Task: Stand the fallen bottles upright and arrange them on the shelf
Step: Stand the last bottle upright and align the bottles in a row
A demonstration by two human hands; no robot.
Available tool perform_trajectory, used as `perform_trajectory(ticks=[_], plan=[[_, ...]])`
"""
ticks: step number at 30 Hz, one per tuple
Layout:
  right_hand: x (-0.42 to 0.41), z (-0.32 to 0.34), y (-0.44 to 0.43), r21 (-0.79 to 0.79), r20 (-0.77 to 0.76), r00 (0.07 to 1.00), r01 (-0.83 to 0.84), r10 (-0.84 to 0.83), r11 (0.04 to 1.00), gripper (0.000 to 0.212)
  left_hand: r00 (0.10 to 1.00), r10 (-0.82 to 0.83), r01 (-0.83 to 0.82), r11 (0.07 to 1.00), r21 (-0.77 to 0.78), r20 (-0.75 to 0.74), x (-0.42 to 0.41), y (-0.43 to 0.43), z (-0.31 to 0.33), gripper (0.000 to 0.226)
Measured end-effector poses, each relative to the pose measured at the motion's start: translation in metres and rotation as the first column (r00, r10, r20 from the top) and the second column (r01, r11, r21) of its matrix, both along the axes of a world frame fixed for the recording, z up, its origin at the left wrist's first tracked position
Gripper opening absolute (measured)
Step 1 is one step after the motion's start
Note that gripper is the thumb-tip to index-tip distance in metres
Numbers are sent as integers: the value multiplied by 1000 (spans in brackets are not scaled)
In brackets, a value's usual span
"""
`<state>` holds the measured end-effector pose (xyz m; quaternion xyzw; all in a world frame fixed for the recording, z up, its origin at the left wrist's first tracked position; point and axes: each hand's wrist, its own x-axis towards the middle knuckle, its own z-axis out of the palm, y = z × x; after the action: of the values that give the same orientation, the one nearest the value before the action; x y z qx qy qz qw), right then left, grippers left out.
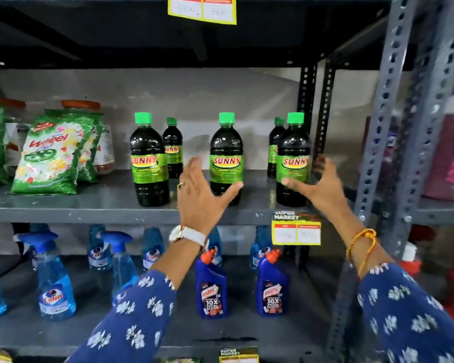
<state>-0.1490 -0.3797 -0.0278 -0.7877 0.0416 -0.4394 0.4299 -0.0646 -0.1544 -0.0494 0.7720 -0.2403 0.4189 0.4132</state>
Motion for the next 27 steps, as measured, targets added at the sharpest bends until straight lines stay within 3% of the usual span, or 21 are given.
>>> perform_trajectory(ticks=[2, 4, 6, 10, 17, 27], plan=[[4, -11, -11, -34, -164, 986, -31, 25, 999, 71, 985, 14, -15, 1000, -2, -173, 5, -15, 5, 109], [4, -16, -15, -77, -177, 984, -31, 17, 997, 58, 956, 121, -106, 992, 70, -266, 12, -23, 0, 106], [5, -17, -15, -93, -156, 987, -42, 27, 995, 52, 947, 252, -218, 960, 175, -202, 16, -26, -10, 95], [5, -18, -16, -94, -139, 990, -27, 13, 995, 46, 954, 278, -259, 953, 159, -112, 25, -30, -15, 84], [6, -19, -18, -94, -144, 989, -33, 19, 995, 56, 958, 266, -248, 956, 157, -110, 27, -33, -16, 80], [3, -20, -18, -130, -141, 990, 5, -23, 992, 51, 955, 254, -230, 960, 158, -151, 17, -32, -17, 78]])
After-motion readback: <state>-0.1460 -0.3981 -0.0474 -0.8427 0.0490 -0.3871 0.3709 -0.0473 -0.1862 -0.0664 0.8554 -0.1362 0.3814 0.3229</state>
